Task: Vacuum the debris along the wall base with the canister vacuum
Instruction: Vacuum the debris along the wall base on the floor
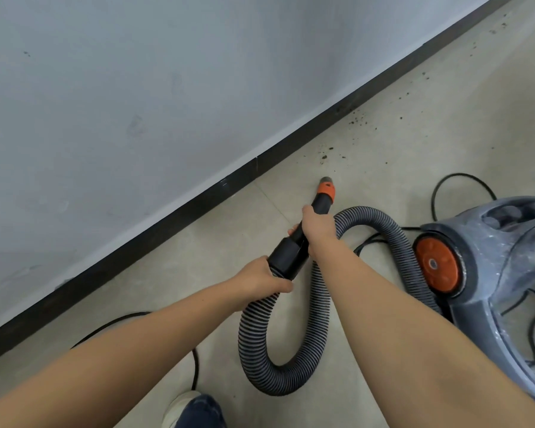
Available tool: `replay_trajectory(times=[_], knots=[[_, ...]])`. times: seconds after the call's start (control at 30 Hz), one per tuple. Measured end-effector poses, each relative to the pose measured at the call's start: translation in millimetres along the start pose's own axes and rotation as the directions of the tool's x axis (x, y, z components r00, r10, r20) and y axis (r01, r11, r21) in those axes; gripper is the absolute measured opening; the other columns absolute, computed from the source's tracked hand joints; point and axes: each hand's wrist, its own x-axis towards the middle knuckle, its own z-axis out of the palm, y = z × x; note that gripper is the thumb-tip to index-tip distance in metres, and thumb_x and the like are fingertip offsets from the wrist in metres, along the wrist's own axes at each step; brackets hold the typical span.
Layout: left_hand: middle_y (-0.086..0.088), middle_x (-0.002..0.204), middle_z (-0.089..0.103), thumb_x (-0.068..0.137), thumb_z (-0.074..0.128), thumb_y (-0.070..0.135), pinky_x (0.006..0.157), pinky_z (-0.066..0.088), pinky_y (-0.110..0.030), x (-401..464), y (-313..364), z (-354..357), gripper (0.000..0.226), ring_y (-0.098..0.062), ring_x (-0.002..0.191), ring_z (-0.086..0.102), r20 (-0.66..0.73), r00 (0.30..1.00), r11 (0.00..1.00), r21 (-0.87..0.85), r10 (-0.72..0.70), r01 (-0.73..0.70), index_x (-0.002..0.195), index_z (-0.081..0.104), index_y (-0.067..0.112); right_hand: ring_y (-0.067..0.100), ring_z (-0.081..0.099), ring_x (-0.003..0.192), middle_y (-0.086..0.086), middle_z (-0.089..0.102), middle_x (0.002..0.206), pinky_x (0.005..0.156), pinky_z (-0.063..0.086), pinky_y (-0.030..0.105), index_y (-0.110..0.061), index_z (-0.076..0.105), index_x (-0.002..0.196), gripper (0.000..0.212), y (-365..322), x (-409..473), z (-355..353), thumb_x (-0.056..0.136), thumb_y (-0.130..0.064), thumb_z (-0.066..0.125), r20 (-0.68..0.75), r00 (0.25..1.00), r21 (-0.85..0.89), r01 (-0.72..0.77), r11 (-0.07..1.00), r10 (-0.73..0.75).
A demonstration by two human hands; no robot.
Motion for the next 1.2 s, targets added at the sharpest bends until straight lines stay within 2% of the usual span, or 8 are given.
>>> replay_trajectory(times=[0.17,0.27,0.57,0.67,0.73,0.87,0.97,1.2], knots=[[-0.008,0.086,0.060,0.076,0.072,0.014,0.071,0.052,-0.031,7,11,6,0.040,-0.019,0.076,0.060,0.015,1.000,1.000,0.011,0.020,-0.021,0.112,0.055,0.008,0.021,0.055,0.046,0.012,0.055,0.063,0.043,0.048,0.024,-0.002,0.047,0.100,0.018,-6,9,-9,0.095,-0.019,0.049,-0.060,0.998,0.034,0.012,0.999,-0.010],[-0.008,0.086,0.061,0.075,0.073,0.016,0.070,0.052,-0.032,10,11,-3,0.040,-0.020,0.076,0.060,-0.042,0.999,1.000,-0.009,0.018,-0.018,0.110,0.055,0.009,0.022,0.057,0.049,0.012,0.055,0.067,0.048,0.051,0.029,-0.003,0.046,0.103,0.019,-13,12,5,0.095,-0.021,0.049,0.003,1.000,0.025,0.011,1.000,-0.012],[-0.009,0.085,0.059,0.077,0.072,0.015,0.070,0.053,-0.034,11,0,-22,0.039,-0.022,0.075,0.060,-0.133,0.991,0.995,-0.093,0.028,-0.041,0.110,0.052,0.009,0.023,0.058,0.052,0.018,0.057,0.088,0.038,0.046,0.021,-0.003,0.045,0.115,0.026,-21,12,42,0.095,-0.019,0.049,0.132,0.991,-0.042,0.016,0.999,-0.010],[-0.009,0.084,0.057,0.078,0.071,0.014,0.071,0.053,-0.036,12,3,-22,0.034,-0.022,0.074,0.059,-0.130,0.991,0.993,-0.110,0.033,-0.047,0.106,0.052,0.010,0.023,0.057,0.051,0.016,0.055,0.080,0.038,0.045,0.021,-0.003,0.043,0.111,0.022,-25,12,43,0.095,-0.018,0.049,0.142,0.990,-0.054,0.024,0.998,-0.016],[-0.009,0.083,0.057,0.078,0.071,0.014,0.071,0.053,-0.035,13,4,-22,0.032,-0.022,0.074,0.058,-0.125,0.992,0.993,-0.105,0.034,-0.047,0.103,0.052,0.011,0.022,0.058,0.051,0.014,0.056,0.075,0.041,0.046,0.022,-0.003,0.043,0.112,0.023,-26,13,43,0.095,-0.018,0.049,0.136,0.991,-0.066,0.032,0.997,-0.022],[-0.008,0.082,0.057,0.077,0.071,0.015,0.071,0.053,-0.035,16,6,-23,0.035,-0.021,0.073,0.059,-0.095,0.995,0.997,-0.070,0.036,-0.043,0.105,0.052,0.010,0.022,0.059,0.049,0.017,0.059,0.084,0.042,0.046,0.023,-0.003,0.045,0.115,0.027,-24,16,39,0.094,-0.020,0.049,0.097,0.995,-0.053,0.032,0.998,-0.027],[-0.009,0.088,0.059,0.075,0.073,0.018,0.069,0.053,-0.035,18,11,-21,0.044,-0.022,0.078,0.060,-0.061,0.998,0.999,-0.031,0.020,-0.022,0.113,0.052,0.010,0.022,0.059,0.049,0.014,0.057,0.075,0.047,0.049,0.027,-0.004,0.046,0.109,0.022,-22,18,29,0.094,-0.021,0.048,0.053,0.998,-0.002,0.032,0.999,-0.032],[-0.007,0.088,0.058,0.077,0.072,0.016,0.070,0.053,-0.033,19,21,-5,0.039,-0.020,0.077,0.059,-0.002,1.000,1.000,0.022,0.022,-0.022,0.109,0.050,0.013,0.020,0.058,0.050,0.011,0.056,0.071,0.048,0.050,0.027,-0.004,0.047,0.112,0.026,-18,22,0,0.094,-0.023,0.049,-0.019,1.000,0.056,0.008,0.998,-0.007]])
